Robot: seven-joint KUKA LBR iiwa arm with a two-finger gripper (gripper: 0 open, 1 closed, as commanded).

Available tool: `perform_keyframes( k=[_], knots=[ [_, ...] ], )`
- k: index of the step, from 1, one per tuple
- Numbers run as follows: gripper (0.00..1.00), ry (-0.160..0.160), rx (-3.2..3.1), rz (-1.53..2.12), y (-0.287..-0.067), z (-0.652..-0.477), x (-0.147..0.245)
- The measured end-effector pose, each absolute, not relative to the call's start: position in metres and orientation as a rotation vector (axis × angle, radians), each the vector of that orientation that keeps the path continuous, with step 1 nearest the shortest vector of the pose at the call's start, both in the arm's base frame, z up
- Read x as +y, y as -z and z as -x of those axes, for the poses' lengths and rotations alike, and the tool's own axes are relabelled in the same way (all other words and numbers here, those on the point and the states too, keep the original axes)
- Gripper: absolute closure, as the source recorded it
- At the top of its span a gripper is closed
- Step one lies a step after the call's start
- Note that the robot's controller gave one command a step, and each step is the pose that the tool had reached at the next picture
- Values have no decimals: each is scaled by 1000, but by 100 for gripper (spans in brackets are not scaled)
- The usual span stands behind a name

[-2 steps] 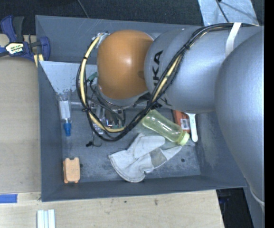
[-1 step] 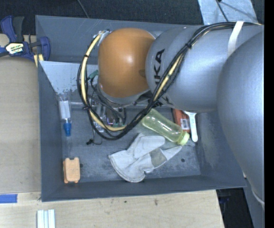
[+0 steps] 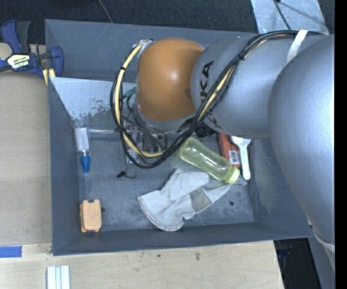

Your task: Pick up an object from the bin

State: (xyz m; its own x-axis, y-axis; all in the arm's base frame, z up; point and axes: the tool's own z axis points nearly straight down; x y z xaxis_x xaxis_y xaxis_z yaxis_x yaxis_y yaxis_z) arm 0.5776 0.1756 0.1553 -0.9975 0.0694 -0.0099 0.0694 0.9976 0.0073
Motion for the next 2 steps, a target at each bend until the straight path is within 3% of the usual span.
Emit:
perform_keyframes(
  k=[1,2],
  knots=[
    [0,1,3129,-287,-130,-622,128],
    [0,0,3127,-257,-122,-601,126]
  ],
)
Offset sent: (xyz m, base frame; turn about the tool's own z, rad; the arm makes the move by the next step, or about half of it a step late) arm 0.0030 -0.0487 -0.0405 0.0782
